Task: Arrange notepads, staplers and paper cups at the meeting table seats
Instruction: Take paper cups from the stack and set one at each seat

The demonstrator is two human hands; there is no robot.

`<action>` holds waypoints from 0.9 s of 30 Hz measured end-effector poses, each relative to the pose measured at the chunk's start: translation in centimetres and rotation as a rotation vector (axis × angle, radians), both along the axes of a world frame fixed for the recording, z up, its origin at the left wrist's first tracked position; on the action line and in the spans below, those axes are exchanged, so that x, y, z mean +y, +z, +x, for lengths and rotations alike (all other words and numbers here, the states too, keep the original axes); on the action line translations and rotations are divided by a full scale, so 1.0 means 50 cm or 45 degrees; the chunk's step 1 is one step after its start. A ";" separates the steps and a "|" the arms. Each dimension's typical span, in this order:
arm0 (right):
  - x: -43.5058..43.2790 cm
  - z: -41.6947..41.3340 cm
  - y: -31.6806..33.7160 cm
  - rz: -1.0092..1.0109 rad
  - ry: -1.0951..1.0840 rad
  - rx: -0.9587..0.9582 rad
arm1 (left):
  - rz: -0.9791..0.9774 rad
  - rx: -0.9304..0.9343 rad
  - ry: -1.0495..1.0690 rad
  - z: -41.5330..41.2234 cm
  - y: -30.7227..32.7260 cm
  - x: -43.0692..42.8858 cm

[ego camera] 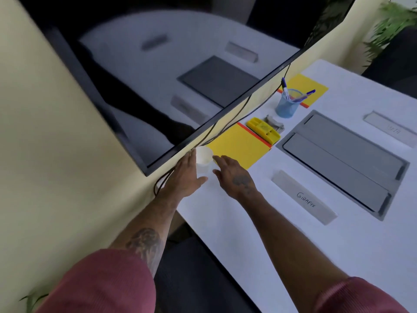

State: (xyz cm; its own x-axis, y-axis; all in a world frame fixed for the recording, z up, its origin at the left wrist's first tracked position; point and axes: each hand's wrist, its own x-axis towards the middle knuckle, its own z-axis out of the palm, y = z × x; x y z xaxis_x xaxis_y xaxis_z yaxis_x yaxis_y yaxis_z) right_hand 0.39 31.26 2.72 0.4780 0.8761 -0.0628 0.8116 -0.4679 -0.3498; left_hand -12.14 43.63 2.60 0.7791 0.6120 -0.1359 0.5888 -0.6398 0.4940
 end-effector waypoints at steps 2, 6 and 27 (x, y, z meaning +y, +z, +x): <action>0.025 0.013 -0.016 -0.043 -0.009 0.009 | -0.031 0.003 0.038 0.022 -0.018 0.019; 0.069 0.029 -0.041 -0.137 0.022 0.032 | -0.144 -0.052 0.174 0.061 -0.045 0.043; -0.174 0.099 0.117 0.327 -0.041 0.219 | -0.506 -0.487 0.164 0.113 0.091 -0.171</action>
